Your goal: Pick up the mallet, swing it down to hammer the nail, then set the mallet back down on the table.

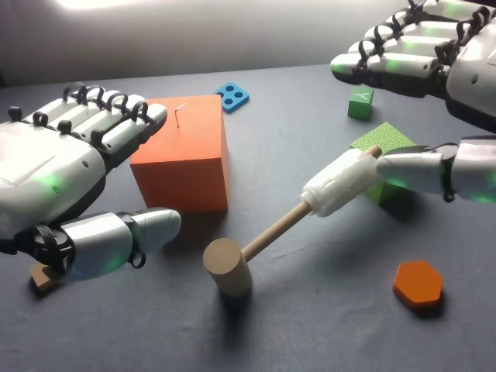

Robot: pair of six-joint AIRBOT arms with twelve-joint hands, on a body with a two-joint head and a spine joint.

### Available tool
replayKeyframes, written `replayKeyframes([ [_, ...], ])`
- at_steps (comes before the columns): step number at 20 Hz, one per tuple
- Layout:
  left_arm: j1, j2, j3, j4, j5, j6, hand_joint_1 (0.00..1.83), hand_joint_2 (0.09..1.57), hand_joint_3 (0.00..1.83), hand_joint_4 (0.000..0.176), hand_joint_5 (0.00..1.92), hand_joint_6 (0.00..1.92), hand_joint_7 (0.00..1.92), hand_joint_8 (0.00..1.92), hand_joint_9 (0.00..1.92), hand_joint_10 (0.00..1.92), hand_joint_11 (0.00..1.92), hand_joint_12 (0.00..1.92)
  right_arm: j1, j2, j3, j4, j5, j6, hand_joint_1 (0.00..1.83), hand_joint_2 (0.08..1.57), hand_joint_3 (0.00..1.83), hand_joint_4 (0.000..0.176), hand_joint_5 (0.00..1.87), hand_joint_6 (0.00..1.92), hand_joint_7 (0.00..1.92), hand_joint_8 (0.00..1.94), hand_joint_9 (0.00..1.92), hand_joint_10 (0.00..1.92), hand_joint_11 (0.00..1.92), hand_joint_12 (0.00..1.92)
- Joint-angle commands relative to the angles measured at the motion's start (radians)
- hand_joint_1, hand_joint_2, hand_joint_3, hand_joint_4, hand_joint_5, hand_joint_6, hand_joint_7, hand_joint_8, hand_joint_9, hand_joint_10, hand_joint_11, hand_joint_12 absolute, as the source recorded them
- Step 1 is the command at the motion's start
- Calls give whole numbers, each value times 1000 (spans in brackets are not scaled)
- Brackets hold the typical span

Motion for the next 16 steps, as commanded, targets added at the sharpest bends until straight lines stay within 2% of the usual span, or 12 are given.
replayKeyframes([
  [1, -5, 7, 7, 46, -55, -21, 0, 1289, 13, 0, 0, 0, 0, 0, 0, 0, 0, 0, 28, -5, 10, 2, 25, 21, 161, 1250, 0, 0, 215, 1, 237, 2, 222, 1, 0, 572],
  [3, 4, 6, 26, 90, -21, -78, 0, 1294, 13, 0, 0, 0, 0, 0, 0, 0, 0, 0, 97, -34, 34, 15, -143, 32, 117, 1252, 0, 0, 191, 1, 219, 1, 203, 1, 0, 525],
  [5, 10, -2, 58, 168, 8, -167, 0, 1294, 12, 0, 0, 0, 0, 0, 0, 0, 0, 0, 171, -64, 55, 60, -296, 33, 305, 1185, 0, 0, 198, 2, 224, 2, 206, 2, 0, 529],
  [7, 25, -23, 96, 247, 11, -251, 0, 1292, 10, 0, 0, 0, 0, 0, 0, 0, 0, 0, 213, -88, 63, 60, -365, 17, 651, 1060, 0, 0, 178, 0, 180, 0, 160, 0, 0, 479],
  [8, 36, -38, 122, 303, 11, -315, 0, 1292, 10, 0, 0, 0, 0, 0, 0, 0, 0, 0, 220, -114, 77, 60, -393, 15, 750, 1030, 0, 0, 168, 0, 163, 0, 144, 1, 0, 473],
  [9, 46, -47, 138, 340, 8, -352, 0, 1288, 8, 0, 0, 0, 0, 0, 0, 0, 0, 0, 221, -140, 94, 60, -403, 16, 907, 992, 0, 0, 112, 0, 107, 0, 86, 0, 0, 339],
  [10, 63, -59, 159, 388, -6, -409, 0, 1294, 10, 0, 0, 0, 0, 0, 0, 0, 0, 0, 226, -182, 121, 60, -428, 24, 1068, 919, 0, 0, 126, 6, 112, 3, 94, 5, 0, 369],
  [12, 93, -85, 197, 449, -45, -482, 0, 1292, 8, 0, 0, 0, 0, 0, 0, 0, 0, 0, 238, -264, 187, 60, -482, 56, 1153, 883, 0, 0, 94, 0, 69, 0, 59, 0, 0, 343],
  [15, 104, -106, 226, 471, -54, -512, 0, 1292, 8, 0, 0, 0, 0, 0, 0, 0, 0, 0, 237, -339, 231, 60, -484, 70, 1172, 874, 0, 0, 46, 0, 10, 0, 10, 0, 0, 277],
  [16, 104, -123, 245, 471, -54, -511, 0, 1293, 7, 0, 0, 0, 0, 0, 0, 0, 0, 0, 217, -388, 260, 60, -479, 88, 1176, 873, 0, 0, 42, 0, 6, 0, 7, 0, 0, 270],
])
